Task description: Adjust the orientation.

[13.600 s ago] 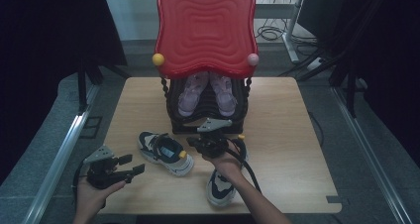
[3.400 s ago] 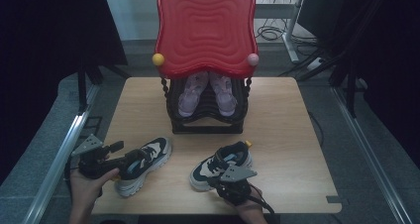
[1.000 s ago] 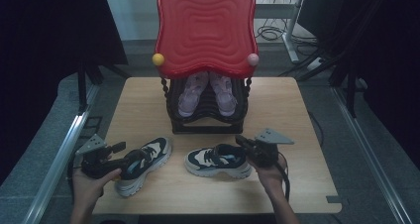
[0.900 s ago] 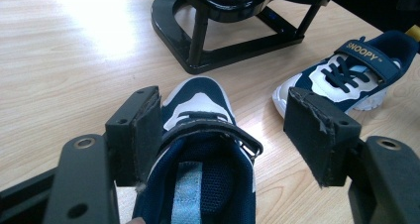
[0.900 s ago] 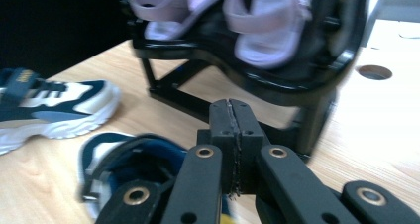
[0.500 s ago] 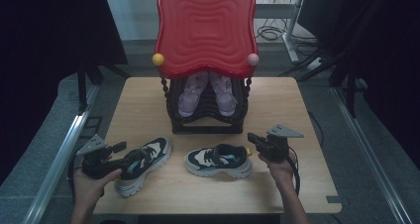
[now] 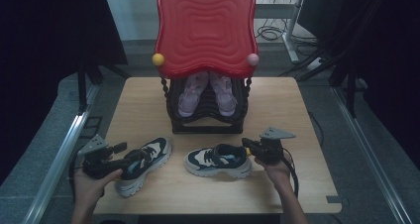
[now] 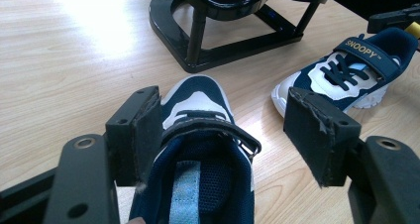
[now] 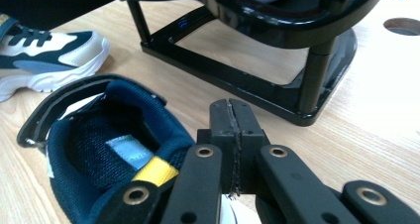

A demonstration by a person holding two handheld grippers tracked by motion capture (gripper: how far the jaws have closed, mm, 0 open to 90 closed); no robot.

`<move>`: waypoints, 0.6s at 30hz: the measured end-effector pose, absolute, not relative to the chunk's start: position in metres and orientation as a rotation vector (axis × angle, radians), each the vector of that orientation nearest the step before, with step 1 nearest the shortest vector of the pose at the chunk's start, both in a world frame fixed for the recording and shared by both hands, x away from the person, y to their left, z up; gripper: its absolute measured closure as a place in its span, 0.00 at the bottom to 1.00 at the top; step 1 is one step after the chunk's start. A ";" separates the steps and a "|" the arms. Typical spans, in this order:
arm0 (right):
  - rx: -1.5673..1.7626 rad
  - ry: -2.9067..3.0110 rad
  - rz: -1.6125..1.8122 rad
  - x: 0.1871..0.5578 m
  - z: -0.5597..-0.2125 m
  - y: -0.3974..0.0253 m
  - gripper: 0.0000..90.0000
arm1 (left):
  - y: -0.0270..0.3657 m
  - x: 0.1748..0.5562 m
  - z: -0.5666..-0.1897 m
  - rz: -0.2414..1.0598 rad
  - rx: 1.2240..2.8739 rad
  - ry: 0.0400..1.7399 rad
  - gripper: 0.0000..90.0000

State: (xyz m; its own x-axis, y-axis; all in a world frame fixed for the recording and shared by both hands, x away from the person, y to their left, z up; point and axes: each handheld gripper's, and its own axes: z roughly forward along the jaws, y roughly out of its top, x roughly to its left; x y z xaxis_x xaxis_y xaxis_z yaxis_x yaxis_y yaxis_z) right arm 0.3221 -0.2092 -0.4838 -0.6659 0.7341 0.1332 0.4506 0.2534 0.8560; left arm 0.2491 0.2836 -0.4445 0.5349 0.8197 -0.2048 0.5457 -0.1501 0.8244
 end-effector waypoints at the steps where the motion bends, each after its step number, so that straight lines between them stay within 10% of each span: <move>1: 1.086 2.246 1.373 0.322 -0.484 -0.208 1.00 | 0.284 0.249 -0.445 0.364 1.827 1.128 0.35; 18: 1.061 2.257 1.361 0.306 -0.486 -0.212 1.00 | 0.284 0.250 -0.446 0.357 1.835 1.131 0.35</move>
